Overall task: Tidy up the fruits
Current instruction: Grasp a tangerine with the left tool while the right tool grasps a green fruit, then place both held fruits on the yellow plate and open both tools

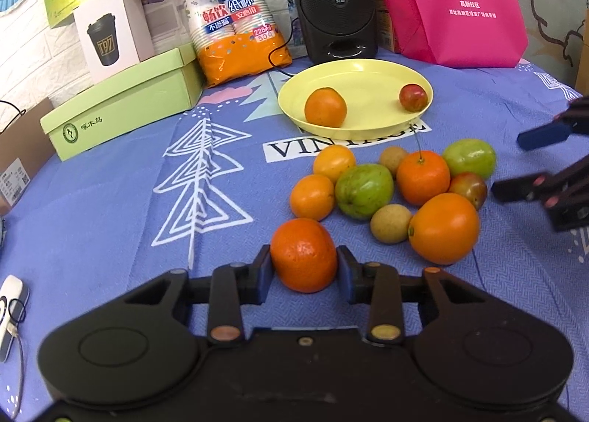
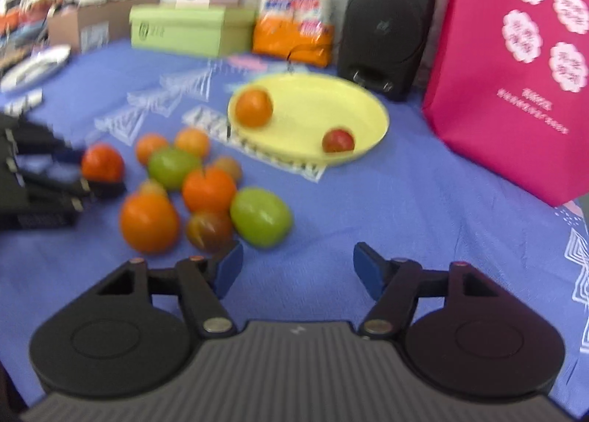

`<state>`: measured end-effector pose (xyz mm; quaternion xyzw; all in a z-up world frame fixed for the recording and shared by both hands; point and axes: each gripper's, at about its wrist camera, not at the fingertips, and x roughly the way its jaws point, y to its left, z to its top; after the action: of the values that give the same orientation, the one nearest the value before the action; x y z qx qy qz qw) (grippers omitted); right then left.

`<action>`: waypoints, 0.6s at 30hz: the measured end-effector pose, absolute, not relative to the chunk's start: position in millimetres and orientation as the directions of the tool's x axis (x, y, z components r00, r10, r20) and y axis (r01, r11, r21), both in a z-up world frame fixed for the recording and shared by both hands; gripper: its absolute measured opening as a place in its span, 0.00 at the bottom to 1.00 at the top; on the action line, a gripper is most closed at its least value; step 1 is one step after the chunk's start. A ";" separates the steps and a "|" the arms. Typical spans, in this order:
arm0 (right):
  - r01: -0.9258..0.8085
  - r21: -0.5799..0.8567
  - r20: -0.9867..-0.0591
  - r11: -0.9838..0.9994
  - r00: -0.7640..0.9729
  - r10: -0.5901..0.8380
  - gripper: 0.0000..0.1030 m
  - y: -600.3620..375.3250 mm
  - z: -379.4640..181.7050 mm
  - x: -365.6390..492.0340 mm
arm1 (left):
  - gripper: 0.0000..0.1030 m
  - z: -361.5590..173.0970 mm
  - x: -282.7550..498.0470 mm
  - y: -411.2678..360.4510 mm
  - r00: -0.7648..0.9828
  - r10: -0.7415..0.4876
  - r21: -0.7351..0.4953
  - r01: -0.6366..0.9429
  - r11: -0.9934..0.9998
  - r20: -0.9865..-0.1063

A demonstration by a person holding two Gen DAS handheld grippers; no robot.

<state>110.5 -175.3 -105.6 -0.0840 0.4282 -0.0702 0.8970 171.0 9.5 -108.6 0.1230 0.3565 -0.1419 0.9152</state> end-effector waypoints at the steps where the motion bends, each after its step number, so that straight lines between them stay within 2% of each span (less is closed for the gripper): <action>1: 0.049 -0.213 -0.760 0.976 0.619 -0.197 0.63 -176.2 -110.6 113.4 | 0.35 -108.7 171.3 9.1 0.705 -0.172 0.122 0.346 0.930 -0.688; 3: 0.046 -0.204 -0.757 0.978 0.626 -0.187 0.61 -176.1 -116.3 120.4 | 0.35 -108.8 170.8 8.8 0.705 -0.170 0.122 0.344 0.931 -0.688; 8: 0.003 -0.202 -0.749 0.979 0.644 -0.157 0.41 -169.2 -120.3 138.2 | 0.35 -108.4 172.3 8.5 0.702 -0.170 0.124 0.347 0.930 -0.692; 18: 0.013 -0.165 -0.744 0.986 0.655 -0.133 0.37 -170.9 -119.5 142.3 | 0.35 -109.3 173.5 7.7 0.703 -0.167 0.128 0.347 0.929 -0.692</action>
<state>142.3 -170.9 -119.5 -0.0725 0.4133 -0.0405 0.9068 173.5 7.7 -109.3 0.1251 0.3591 -0.1407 0.9141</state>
